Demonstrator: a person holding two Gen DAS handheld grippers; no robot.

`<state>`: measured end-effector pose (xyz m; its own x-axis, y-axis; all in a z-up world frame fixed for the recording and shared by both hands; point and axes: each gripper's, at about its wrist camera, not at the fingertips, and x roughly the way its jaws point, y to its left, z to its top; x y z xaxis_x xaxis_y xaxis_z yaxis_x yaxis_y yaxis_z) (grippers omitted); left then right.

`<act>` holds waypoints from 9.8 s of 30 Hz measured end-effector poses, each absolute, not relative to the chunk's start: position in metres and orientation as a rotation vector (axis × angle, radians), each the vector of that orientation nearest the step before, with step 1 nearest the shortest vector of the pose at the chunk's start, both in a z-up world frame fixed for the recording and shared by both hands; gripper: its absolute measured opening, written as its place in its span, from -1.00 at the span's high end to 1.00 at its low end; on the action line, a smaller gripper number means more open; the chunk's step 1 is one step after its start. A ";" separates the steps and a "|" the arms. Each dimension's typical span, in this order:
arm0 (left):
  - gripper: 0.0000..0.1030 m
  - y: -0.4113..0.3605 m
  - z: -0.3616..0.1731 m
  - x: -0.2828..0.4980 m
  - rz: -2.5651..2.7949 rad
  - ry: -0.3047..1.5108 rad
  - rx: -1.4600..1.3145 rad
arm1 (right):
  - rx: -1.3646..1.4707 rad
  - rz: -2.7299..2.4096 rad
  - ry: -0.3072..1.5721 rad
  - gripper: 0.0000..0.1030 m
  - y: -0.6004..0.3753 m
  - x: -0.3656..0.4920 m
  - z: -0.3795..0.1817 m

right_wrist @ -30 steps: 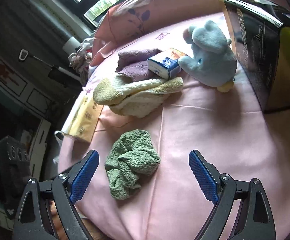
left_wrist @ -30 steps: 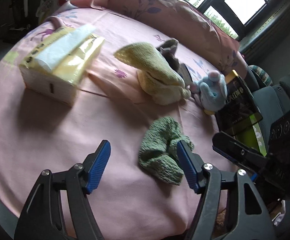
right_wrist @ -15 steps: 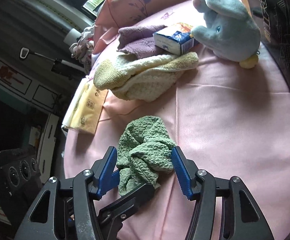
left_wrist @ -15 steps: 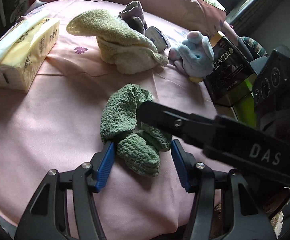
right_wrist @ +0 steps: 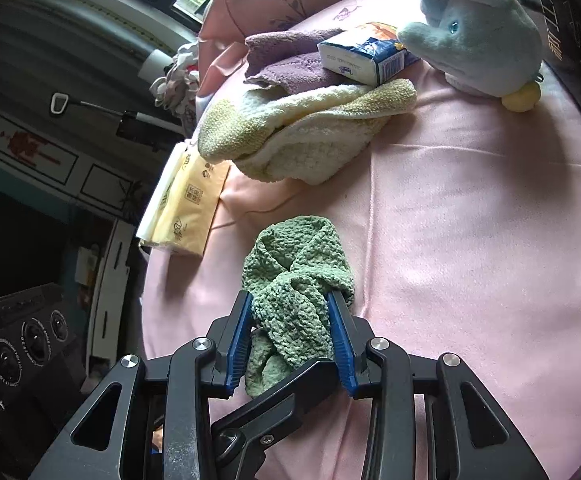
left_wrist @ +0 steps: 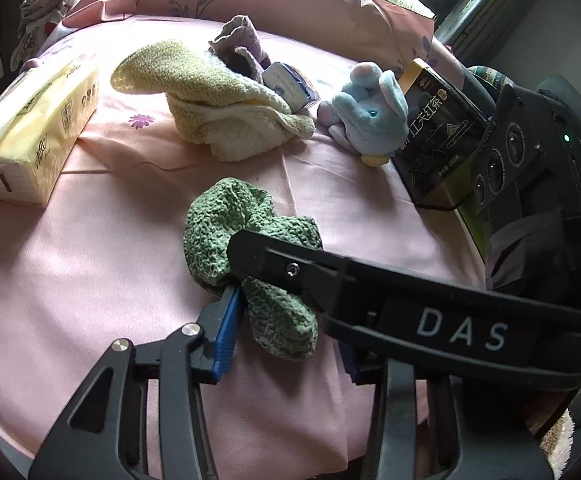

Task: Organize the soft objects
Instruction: 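Carry the scrunchie into the green box and open the right tool, then withdraw the right tool and approach the cream fluffy towel, then grasp the cream fluffy towel with the right tool and lift it, then carry the towel into the green box and open the right tool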

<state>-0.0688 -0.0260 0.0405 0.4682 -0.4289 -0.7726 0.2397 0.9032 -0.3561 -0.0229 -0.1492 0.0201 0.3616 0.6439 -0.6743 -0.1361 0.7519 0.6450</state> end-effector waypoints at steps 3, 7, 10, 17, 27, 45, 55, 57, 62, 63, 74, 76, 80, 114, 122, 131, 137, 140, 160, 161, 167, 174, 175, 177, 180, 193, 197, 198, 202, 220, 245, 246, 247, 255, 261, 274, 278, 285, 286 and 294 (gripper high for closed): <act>0.25 -0.030 0.048 -0.073 -0.417 0.951 -0.185 | 0.531 0.549 1.050 0.21 -0.151 -0.027 0.029; 0.25 -0.032 0.059 -0.080 -0.422 0.880 -0.162 | 0.529 0.568 0.985 0.21 -0.155 -0.032 0.042; 0.25 -0.034 0.068 -0.086 -0.426 0.812 -0.130 | 0.536 0.593 0.944 0.21 -0.158 -0.034 0.050; 0.25 -0.040 0.089 -0.096 -0.466 0.679 -0.081 | 0.578 0.637 0.819 0.21 -0.172 -0.045 0.069; 0.25 -0.058 0.102 -0.100 -0.515 0.613 -0.076 | 0.613 0.604 0.723 0.21 -0.192 -0.052 0.084; 0.25 -0.132 0.134 -0.100 -0.662 0.540 0.002 | 0.732 0.494 0.552 0.21 -0.275 -0.073 0.109; 0.24 -0.193 0.163 -0.112 -0.798 0.473 0.102 | 0.817 0.404 0.404 0.21 -0.339 -0.100 0.129; 0.24 -0.209 0.170 -0.110 -0.830 0.477 0.112 | 0.826 0.371 0.387 0.21 -0.355 -0.107 0.136; 0.24 -0.253 0.195 -0.104 -0.905 0.453 0.151 | 0.836 0.281 0.320 0.21 -0.393 -0.117 0.161; 0.24 -0.262 0.200 -0.103 -0.918 0.439 0.159 | 0.840 0.276 0.307 0.21 -0.401 -0.118 0.166; 0.23 -0.350 0.193 -0.066 -1.025 0.503 0.221 | 0.916 0.079 0.269 0.20 -0.472 -0.114 0.155; 0.23 -0.366 0.182 -0.063 -1.028 0.537 0.237 | 0.949 0.040 0.283 0.20 -0.483 -0.112 0.142; 0.23 -0.389 0.161 -0.053 -1.069 0.611 0.226 | 1.029 -0.029 0.294 0.20 -0.504 -0.115 0.118; -0.79 -0.236 0.156 -0.052 -0.631 0.651 -0.108 | 0.505 -0.587 0.324 -0.84 -0.433 -0.124 0.145; -0.97 -0.148 0.132 -0.050 -0.382 0.687 0.015 | 0.353 -0.421 0.410 -0.84 -0.387 -0.103 0.158; -0.97 -0.057 0.106 -0.070 -0.140 0.593 0.022 | 0.190 -0.245 0.449 -0.84 -0.317 -0.084 0.166; -0.98 -0.008 0.097 -0.068 -0.094 0.585 -0.146 | 0.207 -0.070 0.528 -0.84 -0.265 -0.066 0.163; -0.98 0.006 0.092 -0.067 -0.017 0.597 -0.107 | 0.180 -0.002 0.576 -0.84 -0.234 -0.060 0.152; -0.97 0.067 0.066 -0.058 0.099 0.761 -0.192 | 0.093 -0.028 0.985 -0.84 -0.146 0.014 0.021; -0.97 0.067 0.065 -0.059 0.096 0.768 -0.190 | 0.053 -0.034 0.983 -0.84 -0.141 0.014 0.020; -0.97 0.068 0.065 -0.060 0.082 0.775 -0.193 | -0.036 -0.044 0.957 -0.99 -0.136 0.012 0.012; -0.97 0.072 0.071 -0.062 0.070 0.771 -0.231 | -0.031 -0.039 0.949 -0.99 -0.138 0.010 0.013; -0.97 0.073 0.072 -0.063 0.069 0.765 -0.238 | -0.028 -0.038 0.949 -0.99 -0.139 0.010 0.013; -0.97 0.075 0.073 -0.063 0.073 0.759 -0.245 | -0.027 -0.037 0.949 -1.00 -0.137 0.012 0.012; -0.97 0.078 0.074 -0.062 0.072 0.768 -0.263 | -0.028 -0.037 0.948 -1.00 -0.137 0.010 0.012; -0.97 0.114 0.069 -0.052 0.034 0.837 -0.492 | 0.030 -0.034 0.972 -0.99 -0.138 0.021 0.018; -0.96 0.122 0.068 -0.051 -0.036 0.849 -0.591 | 0.103 0.056 0.929 -0.93 -0.135 0.015 0.043; -0.96 0.121 0.069 -0.051 -0.027 0.845 -0.583 | 0.101 0.078 0.909 -0.92 -0.131 0.014 0.052; -0.91 0.115 0.075 -0.053 0.054 0.822 -0.497 | 0.136 0.196 0.859 -0.48 -0.113 0.017 0.083; -0.83 0.128 0.075 -0.045 0.026 0.841 -0.559 | -0.137 0.089 0.917 0.34 -0.048 0.066 0.039; -0.85 0.109 0.066 -0.052 -0.081 0.911 -0.528 | 0.156 0.230 1.044 0.49 -0.137 -0.057 0.061; -0.85 0.107 0.065 -0.053 -0.094 0.918 -0.516 | 0.146 0.190 1.068 0.43 -0.138 -0.053 0.045; -0.85 0.103 0.064 -0.054 -0.112 0.924 -0.502 | 0.148 0.168 1.066 0.33 -0.141 -0.051 0.034; -0.85 0.075 0.060 -0.055 -0.230 0.963 -0.457 | 0.254 0.197 1.014 -0.55 -0.164 -0.055 0.031; -0.85 0.049 0.059 -0.055 -0.322 0.976 -0.466 | 0.502 0.241 0.894 -0.57 -0.206 -0.070 0.047; -0.83 -0.034 0.044 -0.057 -0.507 1.090 -0.322 | 0.553 0.230 0.782 -0.03 -0.232 -0.079 0.063; -0.58 -0.056 0.034 -0.055 -0.494 1.130 -0.262 | 0.616 0.337 0.852 -0.03 -0.230 -0.074 0.054; -0.09 -0.075 0.031 -0.054 -0.477 1.115 -0.188 | 0.664 0.348 0.989 -0.03 -0.226 -0.061 0.029; -0.05 -0.078 0.031 -0.054 -0.482 1.113 -0.178 | 0.671 0.349 1.003 -0.03 -0.224 -0.059 0.026; 0.17 -0.090 0.033 -0.057 -0.516 1.069 -0.144 | 0.760 0.359 1.037 -0.04 -0.231 -0.054 0.012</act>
<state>-0.0569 -0.0901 0.0328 0.3754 -0.4694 -0.7992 0.3331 0.8730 -0.3563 -0.0539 -0.2309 0.0123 0.4823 0.6001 -0.6382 0.0775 0.6964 0.7134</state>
